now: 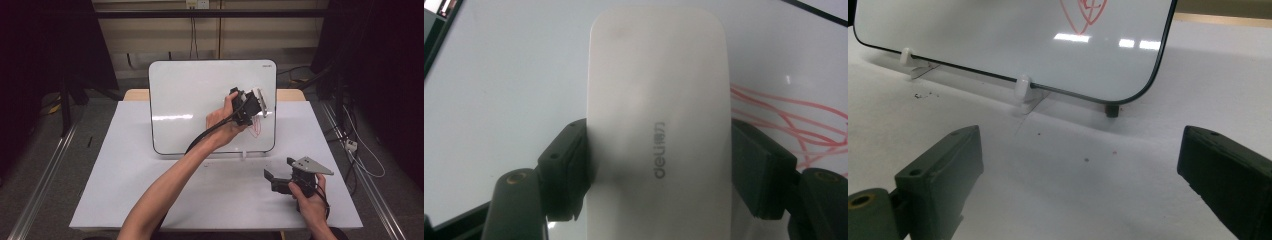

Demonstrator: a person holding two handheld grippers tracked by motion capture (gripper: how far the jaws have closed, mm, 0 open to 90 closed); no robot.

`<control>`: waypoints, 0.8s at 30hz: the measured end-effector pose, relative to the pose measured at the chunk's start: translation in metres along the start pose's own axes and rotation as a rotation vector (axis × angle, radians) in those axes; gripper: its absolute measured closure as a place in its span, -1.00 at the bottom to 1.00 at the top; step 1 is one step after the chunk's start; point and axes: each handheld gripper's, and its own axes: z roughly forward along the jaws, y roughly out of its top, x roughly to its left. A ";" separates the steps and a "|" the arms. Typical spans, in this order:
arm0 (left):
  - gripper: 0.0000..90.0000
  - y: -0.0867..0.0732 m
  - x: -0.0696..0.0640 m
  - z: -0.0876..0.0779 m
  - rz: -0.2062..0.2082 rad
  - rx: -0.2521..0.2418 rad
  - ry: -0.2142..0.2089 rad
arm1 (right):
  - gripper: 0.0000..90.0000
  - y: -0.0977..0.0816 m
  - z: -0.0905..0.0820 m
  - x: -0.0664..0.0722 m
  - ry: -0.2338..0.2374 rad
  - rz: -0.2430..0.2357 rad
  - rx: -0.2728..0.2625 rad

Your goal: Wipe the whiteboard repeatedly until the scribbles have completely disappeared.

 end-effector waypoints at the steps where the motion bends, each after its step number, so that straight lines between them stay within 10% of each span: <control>1: -0.30 -0.001 -0.001 0.000 -0.001 -0.005 0.004 | -0.90 0.000 0.000 0.000 0.000 0.000 0.000; 24: -0.31 -0.013 -0.031 -0.002 0.021 -0.027 -0.029 | -0.90 0.000 0.000 0.000 -0.002 -0.001 0.001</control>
